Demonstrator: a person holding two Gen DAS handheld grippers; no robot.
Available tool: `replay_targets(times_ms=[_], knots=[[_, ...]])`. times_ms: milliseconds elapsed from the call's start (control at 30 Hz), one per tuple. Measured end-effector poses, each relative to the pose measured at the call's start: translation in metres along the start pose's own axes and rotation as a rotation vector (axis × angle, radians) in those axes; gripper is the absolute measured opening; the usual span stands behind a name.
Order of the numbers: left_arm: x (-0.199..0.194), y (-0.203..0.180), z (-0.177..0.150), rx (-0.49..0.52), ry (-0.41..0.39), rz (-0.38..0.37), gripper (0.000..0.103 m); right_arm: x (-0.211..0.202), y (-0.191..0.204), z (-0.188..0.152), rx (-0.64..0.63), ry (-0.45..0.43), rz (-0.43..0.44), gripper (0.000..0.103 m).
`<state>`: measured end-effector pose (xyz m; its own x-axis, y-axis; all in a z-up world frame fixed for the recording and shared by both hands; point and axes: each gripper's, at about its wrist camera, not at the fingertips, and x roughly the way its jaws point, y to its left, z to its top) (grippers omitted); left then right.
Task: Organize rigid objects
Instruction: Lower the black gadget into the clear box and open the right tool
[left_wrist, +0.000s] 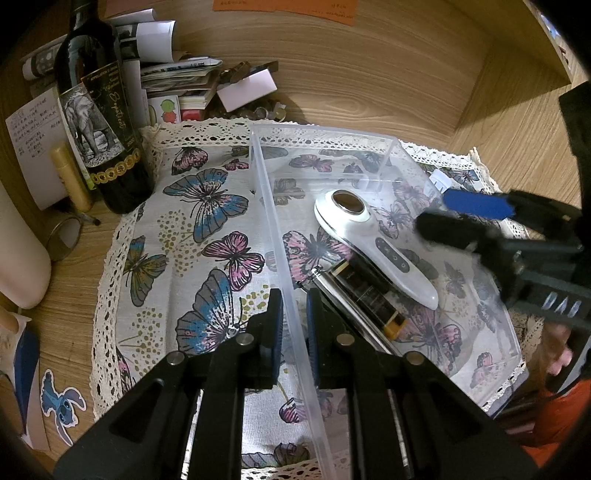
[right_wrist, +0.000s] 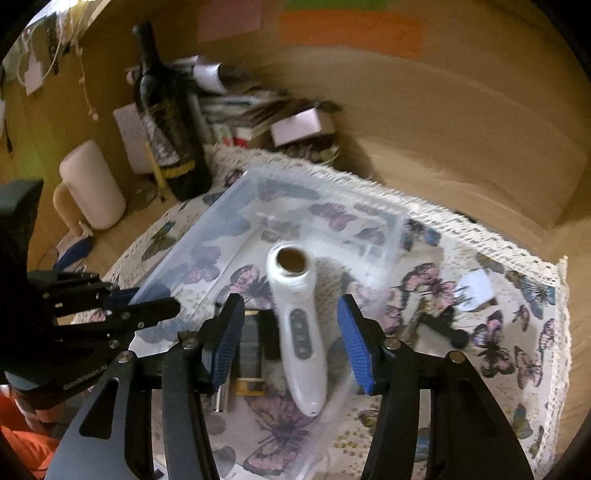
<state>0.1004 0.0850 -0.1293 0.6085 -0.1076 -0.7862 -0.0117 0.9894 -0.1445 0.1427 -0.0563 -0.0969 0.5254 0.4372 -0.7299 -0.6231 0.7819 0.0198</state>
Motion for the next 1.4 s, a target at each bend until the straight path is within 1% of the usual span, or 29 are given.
replay_targets(times_ms=[233,333,533,733,833,967,1033,1200,1400], knots=[[0.000,0.000,0.000,-0.002,0.001,-0.002,0.012,-0.035,-0.037,0.003,0.118,-0.082,-0.072,0.050],[0.000,0.000,0.000,-0.002,0.000,-0.002,0.012,-0.040,-0.052,0.001,0.145,-0.088,-0.120,0.050],[0.000,0.000,0.000,-0.005,0.000,-0.004,0.012,-0.024,-0.073,-0.012,0.181,-0.034,-0.174,0.052],[0.000,0.002,0.000,-0.005,0.000,-0.005,0.012,0.006,-0.089,-0.029,0.207,0.060,-0.166,0.052],[0.000,0.002,0.000,-0.004,-0.001,-0.005,0.012,0.022,-0.092,-0.036,0.195,0.107,-0.119,0.052],[0.001,0.002,0.000,-0.004,0.000,-0.006,0.012,0.038,-0.097,-0.042,0.197,0.146,-0.085,0.052],[0.001,0.002,0.000,-0.005,-0.001,-0.005,0.012,0.043,-0.097,-0.043,0.196,0.157,-0.078,0.052],[0.001,0.002,0.001,-0.004,0.000,-0.005,0.012,0.057,-0.095,-0.038,0.177,0.179,-0.096,0.052],[0.001,0.000,0.001,-0.005,0.000,-0.009,0.012,0.068,-0.093,-0.029,0.161,0.174,-0.147,0.049]])
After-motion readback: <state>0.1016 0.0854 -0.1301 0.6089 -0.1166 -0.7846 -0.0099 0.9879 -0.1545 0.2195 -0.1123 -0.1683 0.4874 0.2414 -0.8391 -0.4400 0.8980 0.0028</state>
